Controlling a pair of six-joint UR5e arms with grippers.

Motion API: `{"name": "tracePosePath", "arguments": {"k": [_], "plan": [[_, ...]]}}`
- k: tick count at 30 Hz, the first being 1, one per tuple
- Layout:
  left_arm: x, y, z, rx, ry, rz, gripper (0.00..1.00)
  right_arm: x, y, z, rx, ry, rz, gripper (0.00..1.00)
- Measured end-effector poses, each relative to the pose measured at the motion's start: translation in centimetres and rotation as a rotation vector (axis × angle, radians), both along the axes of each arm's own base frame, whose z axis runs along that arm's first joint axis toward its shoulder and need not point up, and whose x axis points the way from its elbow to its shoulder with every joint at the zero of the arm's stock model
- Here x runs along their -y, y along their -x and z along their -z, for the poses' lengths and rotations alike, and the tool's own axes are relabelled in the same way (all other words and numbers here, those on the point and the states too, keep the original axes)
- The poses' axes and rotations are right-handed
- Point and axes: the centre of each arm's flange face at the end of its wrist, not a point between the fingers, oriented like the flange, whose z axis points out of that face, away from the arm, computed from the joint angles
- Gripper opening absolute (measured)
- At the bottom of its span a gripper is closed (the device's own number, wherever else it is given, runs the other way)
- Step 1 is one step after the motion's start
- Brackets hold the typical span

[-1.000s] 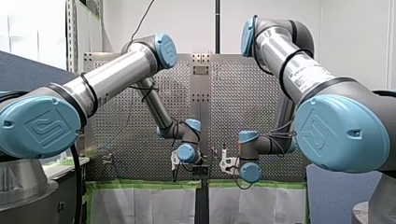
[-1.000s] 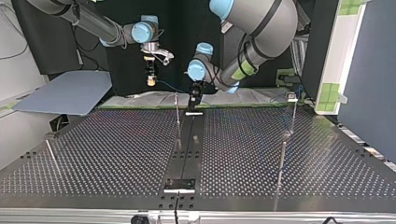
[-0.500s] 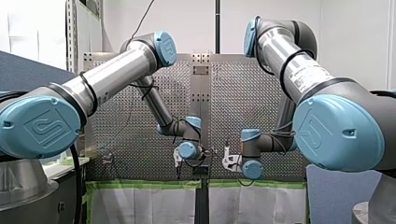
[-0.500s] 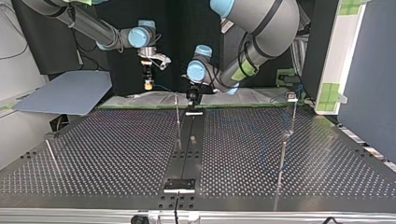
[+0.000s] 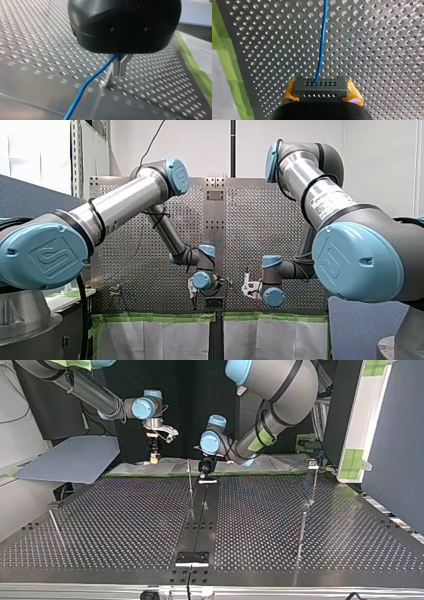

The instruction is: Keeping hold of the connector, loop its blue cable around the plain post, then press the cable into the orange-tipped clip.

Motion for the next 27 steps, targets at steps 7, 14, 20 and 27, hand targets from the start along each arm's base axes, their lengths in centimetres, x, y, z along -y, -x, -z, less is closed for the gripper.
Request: {"name": "tracePosePath", "arguments": {"k": [7,14,20,27], "plan": [[-0.2,-1.5,0.6,-0.02,-0.023,-0.017,0.0,2.1,0.9,-0.6,0.004,0.013,0.014,0.13],[-1.0,-2.9,0.1,-0.01,-0.011,-0.038,0.0,4.0,1.9,-1.1,0.009,0.03,0.026,0.13],[-1.8,-3.6,0.0,-0.009,-0.013,-0.052,0.0,5.0,2.8,-1.3,0.013,0.036,0.032,0.13],[-2.3,-4.0,0.0,-0.013,-0.016,-0.06,0.0,5.7,3.8,-1.3,0.016,0.036,0.027,0.13]]}}
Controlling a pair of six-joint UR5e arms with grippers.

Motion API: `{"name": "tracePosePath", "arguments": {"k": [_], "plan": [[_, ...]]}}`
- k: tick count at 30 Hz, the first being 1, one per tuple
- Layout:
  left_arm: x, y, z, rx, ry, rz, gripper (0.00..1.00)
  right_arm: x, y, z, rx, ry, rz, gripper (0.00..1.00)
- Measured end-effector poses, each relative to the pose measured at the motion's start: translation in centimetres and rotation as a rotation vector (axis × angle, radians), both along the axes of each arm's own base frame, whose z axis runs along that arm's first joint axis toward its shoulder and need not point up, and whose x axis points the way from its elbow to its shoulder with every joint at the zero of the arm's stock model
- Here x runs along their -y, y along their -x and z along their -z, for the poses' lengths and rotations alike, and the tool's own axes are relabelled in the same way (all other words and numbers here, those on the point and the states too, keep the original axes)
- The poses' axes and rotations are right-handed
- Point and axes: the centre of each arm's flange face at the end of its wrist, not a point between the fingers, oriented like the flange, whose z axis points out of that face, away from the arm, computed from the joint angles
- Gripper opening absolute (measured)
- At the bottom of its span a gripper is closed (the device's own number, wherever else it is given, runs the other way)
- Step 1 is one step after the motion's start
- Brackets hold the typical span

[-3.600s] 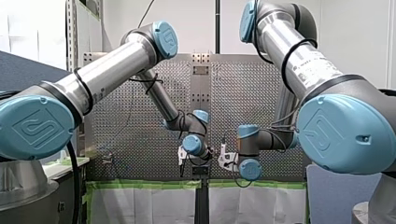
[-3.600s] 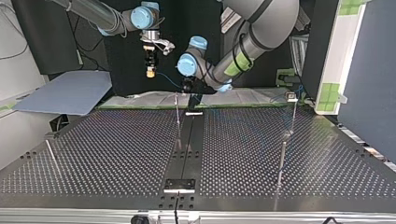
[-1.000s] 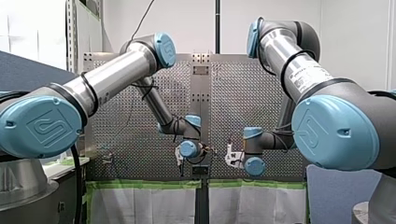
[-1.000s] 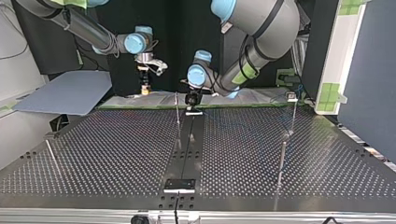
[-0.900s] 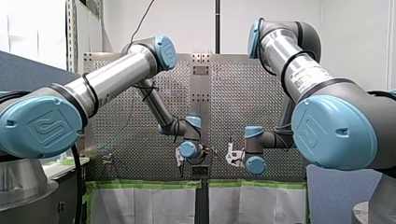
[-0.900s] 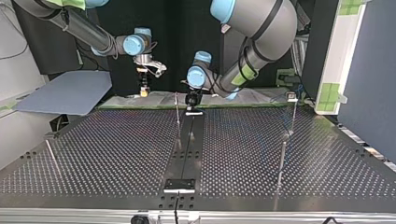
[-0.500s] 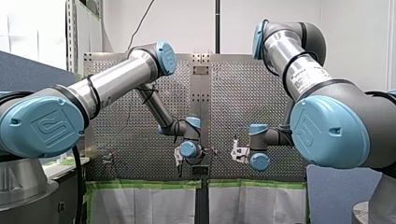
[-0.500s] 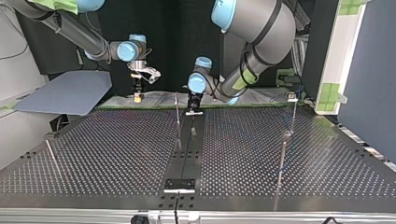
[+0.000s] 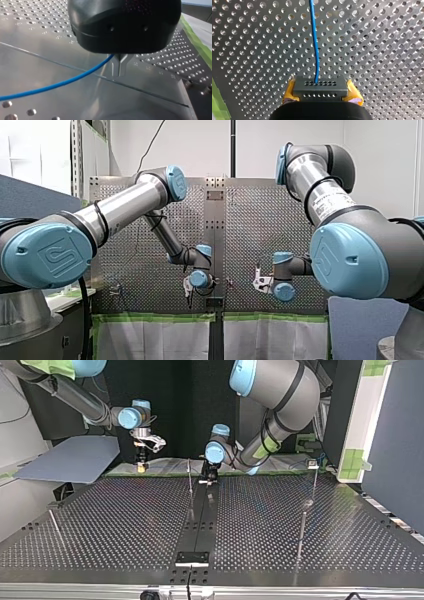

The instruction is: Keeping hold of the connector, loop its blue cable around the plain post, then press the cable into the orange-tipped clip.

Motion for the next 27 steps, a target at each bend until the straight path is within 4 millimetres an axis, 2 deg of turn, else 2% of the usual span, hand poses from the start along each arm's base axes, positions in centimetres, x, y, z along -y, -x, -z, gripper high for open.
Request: {"name": "tracePosePath", "arguments": {"k": [21,23,24,25,26,27], "plan": [[-1.3,-0.4,0.2,-0.017,-0.054,-0.024,0.0,0.8,1.8,0.4,0.005,-0.034,-0.009,0.13],[-1.3,-0.4,0.2,-0.015,-0.061,-0.019,0.12,0.9,2.0,0.5,0.005,-0.042,-0.006,0.13],[-1.3,-0.4,0.2,-0.013,-0.064,-0.015,0.12,0.9,2.2,0.6,0.003,-0.046,-0.004,0.13],[-1.2,-0.4,0.2,-0.011,-0.066,-0.01,0.19,0.9,2.3,0.6,0.002,-0.048,-0.003,0.13],[-1.1,-0.4,0.2,-0.007,-0.068,-0.001,0.32,0.9,2.4,0.6,0.001,-0.05,-0.002,0.13],[-0.9,-0.4,0.1,-0.003,-0.067,0.006,0.32,1.0,2.5,0.6,0.0,-0.052,0.0,0.13]]}}
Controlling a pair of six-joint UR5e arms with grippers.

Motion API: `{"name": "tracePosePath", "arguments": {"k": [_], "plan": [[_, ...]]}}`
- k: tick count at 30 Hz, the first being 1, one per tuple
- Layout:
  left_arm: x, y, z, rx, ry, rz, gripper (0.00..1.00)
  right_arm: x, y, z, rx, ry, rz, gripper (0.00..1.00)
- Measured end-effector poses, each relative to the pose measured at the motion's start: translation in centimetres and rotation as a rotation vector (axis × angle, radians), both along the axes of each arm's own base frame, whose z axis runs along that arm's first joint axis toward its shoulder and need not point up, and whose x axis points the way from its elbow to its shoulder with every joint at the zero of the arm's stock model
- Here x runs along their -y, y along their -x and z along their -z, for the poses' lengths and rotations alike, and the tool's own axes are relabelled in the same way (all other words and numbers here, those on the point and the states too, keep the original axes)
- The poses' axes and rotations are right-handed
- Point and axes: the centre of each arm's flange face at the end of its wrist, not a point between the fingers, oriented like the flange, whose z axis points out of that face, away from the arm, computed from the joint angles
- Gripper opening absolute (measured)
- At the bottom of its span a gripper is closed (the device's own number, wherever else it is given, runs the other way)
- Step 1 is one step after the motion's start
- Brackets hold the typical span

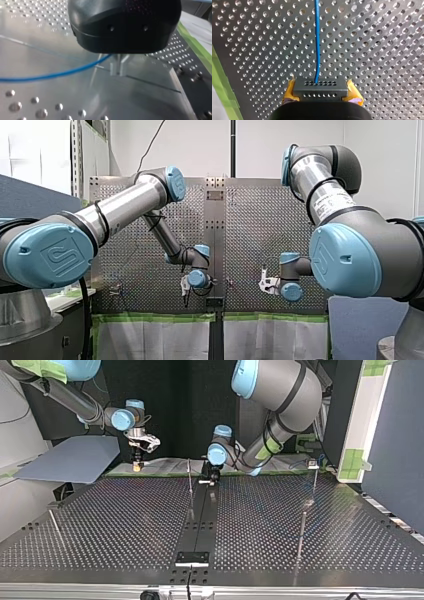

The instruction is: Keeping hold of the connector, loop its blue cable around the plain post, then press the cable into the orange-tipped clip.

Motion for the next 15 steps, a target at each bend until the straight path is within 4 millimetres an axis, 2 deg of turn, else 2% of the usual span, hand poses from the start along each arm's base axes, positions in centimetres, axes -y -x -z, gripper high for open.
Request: {"name": "tracePosePath", "arguments": {"k": [2,3,4,5,6,8,15], "plan": [[0.3,0.0,0.0,0.007,0.0,0.02,0.49,0.0,0.1,0.0,-0.001,-0.002,0.001,0.13],[0.4,0.0,-0.1,0.009,-0.001,0.029,0.49,0.0,0.1,0.1,-0.003,-0.004,0.002,0.13],[0.5,0.0,-0.1,0.01,-0.004,0.039,0.6,0.0,0.2,0.1,-0.004,-0.005,0.002,0.13],[0.6,0.1,-0.1,0.012,-0.01,0.052,0.66,0.0,0.2,0.1,-0.006,-0.007,0.002,0.13],[0.7,0.1,-0.1,0.013,-0.015,0.063,0.66,0.0,0.2,0.2,-0.008,-0.008,0.002,0.13],[0.9,0.2,0.0,0.014,-0.029,0.087,0.78,-0.1,0.2,0.2,-0.01,-0.01,0.002,0.13],[1.2,0.9,0.2,-0.009,-0.09,0.142,0.84,-0.1,0.2,0.4,-0.013,-0.013,0.002,0.13]]}}
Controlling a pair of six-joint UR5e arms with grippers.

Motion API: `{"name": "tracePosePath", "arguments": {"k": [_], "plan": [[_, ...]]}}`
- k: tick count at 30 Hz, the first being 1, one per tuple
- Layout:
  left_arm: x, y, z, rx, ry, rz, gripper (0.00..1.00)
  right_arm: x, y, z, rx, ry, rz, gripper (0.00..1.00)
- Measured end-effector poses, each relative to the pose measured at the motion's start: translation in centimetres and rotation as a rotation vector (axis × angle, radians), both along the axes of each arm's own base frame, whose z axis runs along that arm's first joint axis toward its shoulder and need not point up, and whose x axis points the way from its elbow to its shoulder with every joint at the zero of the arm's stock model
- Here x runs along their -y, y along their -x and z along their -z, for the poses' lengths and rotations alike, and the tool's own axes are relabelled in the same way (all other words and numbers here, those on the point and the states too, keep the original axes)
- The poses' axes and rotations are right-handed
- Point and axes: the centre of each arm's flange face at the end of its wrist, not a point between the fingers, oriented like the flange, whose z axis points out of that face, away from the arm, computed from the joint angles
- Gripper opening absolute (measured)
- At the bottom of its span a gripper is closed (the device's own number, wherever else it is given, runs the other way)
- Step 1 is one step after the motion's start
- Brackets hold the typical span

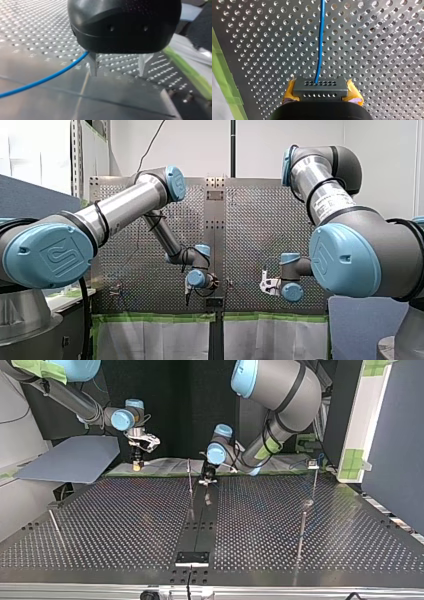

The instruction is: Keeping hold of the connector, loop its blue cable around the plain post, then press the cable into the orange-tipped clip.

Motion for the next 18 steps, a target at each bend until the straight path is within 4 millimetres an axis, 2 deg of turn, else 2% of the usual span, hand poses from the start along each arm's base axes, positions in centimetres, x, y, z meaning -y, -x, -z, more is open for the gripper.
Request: {"name": "tracePosePath", "arguments": {"k": [7,18], "plan": [[0.5,1.8,-0.1,-0.038,-0.072,0.076,0.89,0.0,0.1,0.1,-0.002,-0.003,0.001,0.13],[0.7,4.0,-3.4,0.032,-0.054,0.132,0.91,-0.1,0.1,0.4,-0.005,-0.01,0.001,0.13]]}}
